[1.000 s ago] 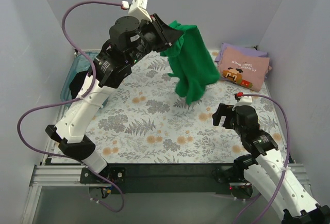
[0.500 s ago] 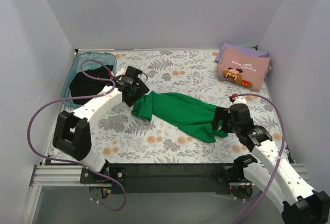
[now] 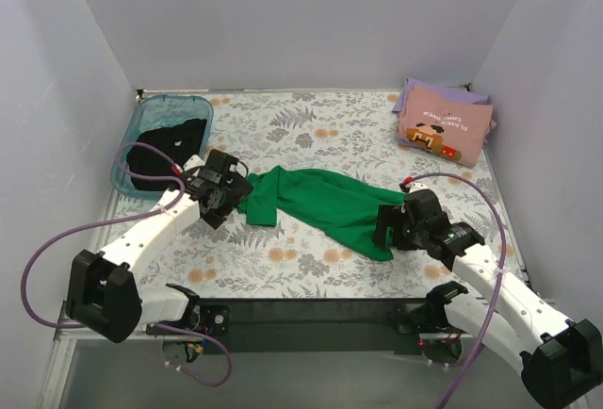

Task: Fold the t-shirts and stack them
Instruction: Flatten the tshirt out

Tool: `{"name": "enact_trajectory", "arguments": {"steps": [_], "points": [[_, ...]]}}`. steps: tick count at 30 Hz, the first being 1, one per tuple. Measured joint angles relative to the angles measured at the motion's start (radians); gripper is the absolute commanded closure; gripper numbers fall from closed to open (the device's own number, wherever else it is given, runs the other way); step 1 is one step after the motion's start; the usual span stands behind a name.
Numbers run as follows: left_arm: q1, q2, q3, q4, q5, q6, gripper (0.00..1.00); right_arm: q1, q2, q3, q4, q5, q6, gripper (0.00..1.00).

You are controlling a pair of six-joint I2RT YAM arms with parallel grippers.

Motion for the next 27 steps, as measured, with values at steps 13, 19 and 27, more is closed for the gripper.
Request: {"name": "enact_trajectory", "arguments": {"steps": [13, 19, 27], "points": [[-0.036, 0.052, -0.252, 0.22, 0.215, 0.05, 0.28, 0.076, 0.001, -0.062, 0.053, -0.005, 0.061, 0.09], [-0.036, 0.125, -0.243, 0.303, 0.247, 0.061, 0.65, 0.076, 0.056, -0.108, 0.093, 0.003, 0.08, 0.11], [-0.036, 0.246, -0.164, 0.317, 0.224, 0.048, 1.0, 0.093, 0.151, -0.119, 0.236, 0.005, 0.073, 0.62]]}}
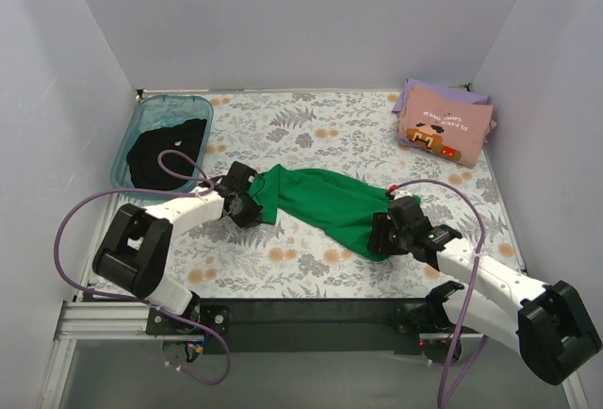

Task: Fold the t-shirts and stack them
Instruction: Flatten the tshirt out

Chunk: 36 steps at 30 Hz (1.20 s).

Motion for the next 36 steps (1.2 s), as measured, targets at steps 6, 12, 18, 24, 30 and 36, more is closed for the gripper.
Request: {"name": "enact_trajectory", "arguments": {"steps": [6, 12, 18, 24, 30, 36], "points": [[-0.002, -0.011, -0.002, 0.0, -0.04, -0.01, 1.0, 0.045, 0.046, 0.003, 0.031, 0.042, 0.014, 0.99], [-0.002, -0.238, -0.032, -0.067, -0.123, -0.005, 1.0, 0.055, -0.045, 0.054, -0.032, 0.11, 0.002, 0.99], [-0.002, -0.493, 0.054, -0.172, -0.216, -0.01, 1.0, 0.056, -0.293, 0.269, -0.109, 0.214, -0.037, 0.99], [-0.002, -0.632, 0.274, -0.273, -0.254, -0.006, 1.0, 0.058, -0.414, 0.551, -0.163, 0.287, -0.093, 0.99], [-0.002, -0.705, 0.572, -0.336, -0.288, 0.011, 1.0, 0.058, -0.361, 0.937, -0.238, 0.29, -0.176, 0.99], [-0.002, -0.732, 0.758, -0.338, -0.288, 0.045, 1.0, 0.06, -0.3, 1.228, -0.257, 0.255, -0.256, 0.99]]}}
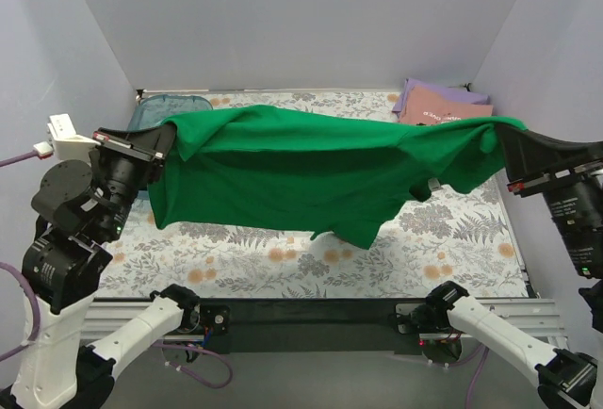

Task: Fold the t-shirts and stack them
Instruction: Flatten the tshirt out

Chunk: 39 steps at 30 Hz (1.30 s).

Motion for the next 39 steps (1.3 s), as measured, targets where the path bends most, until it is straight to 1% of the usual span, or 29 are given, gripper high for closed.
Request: {"name": "enact_trajectory", "arguments": {"steps": [3, 6, 8, 10, 12, 15, 16, 18, 20, 21, 23, 26, 29, 31, 32, 33, 34, 36, 37, 38, 39], "points": [[0.0, 0.033, 0.055, 0.008, -0.002, 0.017, 1.0, 0.0, 0.035, 0.06, 0.001, 0.016, -0.037, 0.99], [0.0, 0.127, 0.093, 0.016, -0.023, 0.029, 1.0, 0.0, 0.11, 0.089, 0.004, 0.076, -0.08, 0.99], [0.0, 0.22, 0.12, 0.018, -0.051, 0.037, 1.0, 0.0, 0.202, 0.108, 0.009, 0.142, -0.119, 0.99], [0.002, 0.335, 0.167, 0.013, -0.08, 0.051, 1.0, -0.001, 0.336, 0.151, 0.02, 0.211, -0.163, 0.99], [0.022, 0.483, 0.254, 0.019, -0.089, 0.074, 1.0, -0.013, 0.484, 0.21, 0.043, 0.251, -0.217, 0.99], [0.098, 0.71, 0.441, 0.006, -0.037, 0.117, 1.0, -0.081, 0.728, 0.372, 0.066, 0.234, -0.289, 0.99], [0.128, 0.787, 0.521, 0.006, -0.009, 0.131, 1.0, -0.109, 0.797, 0.438, 0.061, 0.22, -0.306, 0.99], [0.202, 0.945, 0.729, -0.005, 0.061, 0.159, 1.0, -0.176, 0.937, 0.593, 0.081, 0.183, -0.333, 0.99], [0.257, 1.035, 0.85, 0.018, 0.118, 0.182, 1.0, -0.222, 0.999, 0.671, 0.127, 0.154, -0.356, 0.99], [0.28, 1.043, 0.859, 0.034, 0.143, 0.195, 1.0, -0.239, 1.001, 0.669, 0.151, 0.139, -0.366, 0.99], [0.309, 1.011, 0.814, 0.072, 0.176, 0.214, 1.0, -0.254, 0.97, 0.637, 0.214, 0.112, -0.382, 0.99], [0.317, 0.879, 0.636, 0.157, 0.216, 0.245, 1.0, -0.254, 0.859, 0.524, 0.291, 0.091, -0.395, 0.99], [0.307, 0.75, 0.478, 0.231, 0.237, 0.278, 1.0, -0.254, 0.689, 0.325, 0.354, 0.08, -0.397, 0.99], [0.305, 0.647, 0.307, 0.306, 0.245, 0.302, 1.0, -0.255, 0.557, 0.149, 0.376, 0.08, -0.389, 0.99], [0.305, 0.595, 0.205, 0.343, 0.251, 0.309, 1.0, -0.255, 0.459, 0.02, 0.369, 0.084, -0.37, 0.99], [0.306, 0.551, 0.112, 0.345, 0.253, 0.315, 1.0, -0.255, 0.437, -0.007, 0.359, 0.086, -0.365, 0.99], [0.306, 0.51, 0.01, 0.379, 0.256, 0.316, 1.0, -0.255, 0.378, -0.097, 0.368, 0.088, -0.347, 0.99], [0.306, 0.433, -0.229, 0.434, 0.268, 0.31, 0.82, -0.255, 0.256, -0.297, 0.345, 0.09, -0.288, 0.99], [0.306, 0.405, -0.325, 0.435, 0.278, 0.305, 0.69, -0.254, 0.189, -0.415, 0.323, 0.089, -0.253, 0.99], [0.306, 0.38, -0.439, 0.435, 0.291, 0.291, 0.44, -0.255, 0.129, -0.518, 0.287, 0.077, -0.222, 0.98], [0.306, 0.357, -0.55, 0.441, 0.309, 0.278, 0.39, -0.256, 0.079, -0.62, 0.243, 0.052, -0.184, 0.95]]}}
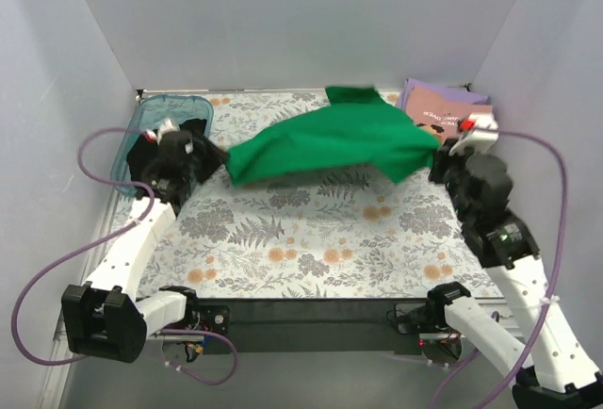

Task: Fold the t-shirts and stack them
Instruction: Flatten the tshirt out

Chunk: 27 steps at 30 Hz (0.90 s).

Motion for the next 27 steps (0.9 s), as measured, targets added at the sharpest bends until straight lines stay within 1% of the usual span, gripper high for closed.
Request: {"name": "enact_trajectory", "arguments": {"steps": [1, 2, 4, 5, 6, 7, 8, 9, 10, 14, 19, 21, 24, 25, 26, 27], "points": [[0.0, -0.018, -0.099, -0.013, 0.021, -0.027, 0.36, 0.0, -0.029, -0.071, -0.029, -0.018, 0.029, 0.92], [0.0, -0.031, -0.183, -0.034, 0.043, -0.056, 0.29, 0.0, -0.064, -0.16, -0.059, -0.043, 0.069, 0.87], [0.0, -0.06, -0.303, -0.101, 0.062, -0.108, 0.27, 0.001, -0.11, -0.298, -0.16, -0.077, 0.152, 0.79], [-0.001, -0.076, -0.333, -0.15, 0.061, -0.137, 0.27, 0.0, -0.114, -0.338, -0.216, -0.081, 0.187, 0.72], [0.0, -0.086, -0.345, -0.201, 0.055, -0.164, 0.27, 0.0, -0.116, -0.369, -0.28, -0.072, 0.231, 0.47], [0.0, -0.105, -0.344, -0.235, 0.048, -0.18, 0.27, 0.0, -0.117, -0.377, -0.334, -0.061, 0.275, 0.26], [0.0, -0.121, -0.336, -0.266, 0.037, -0.196, 0.27, 0.0, -0.121, -0.376, -0.37, -0.044, 0.306, 0.12], [0.0, -0.138, -0.323, -0.297, 0.026, -0.211, 0.27, 0.0, -0.128, -0.374, -0.385, -0.031, 0.316, 0.03], [0.0, -0.153, -0.307, -0.32, 0.019, -0.221, 0.27, 0.0, -0.138, -0.366, -0.402, -0.018, 0.335, 0.02], [0.0, -0.196, -0.276, -0.358, 0.014, -0.233, 0.24, 0.0, -0.166, -0.327, -0.425, 0.003, 0.38, 0.02], [-0.019, -0.165, -0.282, -0.398, 0.041, -0.235, 0.21, 0.0, -0.159, -0.328, -0.418, -0.022, 0.389, 0.02], [-0.068, -0.141, -0.287, -0.401, 0.042, -0.249, 0.2, 0.0, -0.14, -0.345, -0.404, -0.039, 0.389, 0.02], [-0.18, -0.091, -0.293, -0.404, 0.023, -0.294, 0.2, 0.0, -0.09, -0.379, -0.391, -0.061, 0.392, 0.02], [-0.213, -0.07, -0.299, -0.403, 0.02, -0.311, 0.23, 0.0, -0.074, -0.39, -0.387, -0.065, 0.394, 0.02], [-0.24, -0.047, -0.305, -0.403, 0.018, -0.328, 0.29, 0.0, -0.056, -0.402, -0.38, -0.069, 0.398, 0.02], [-0.257, -0.024, -0.311, -0.402, 0.012, -0.346, 0.32, 0.0, -0.042, -0.414, -0.372, -0.072, 0.401, 0.02]]}}
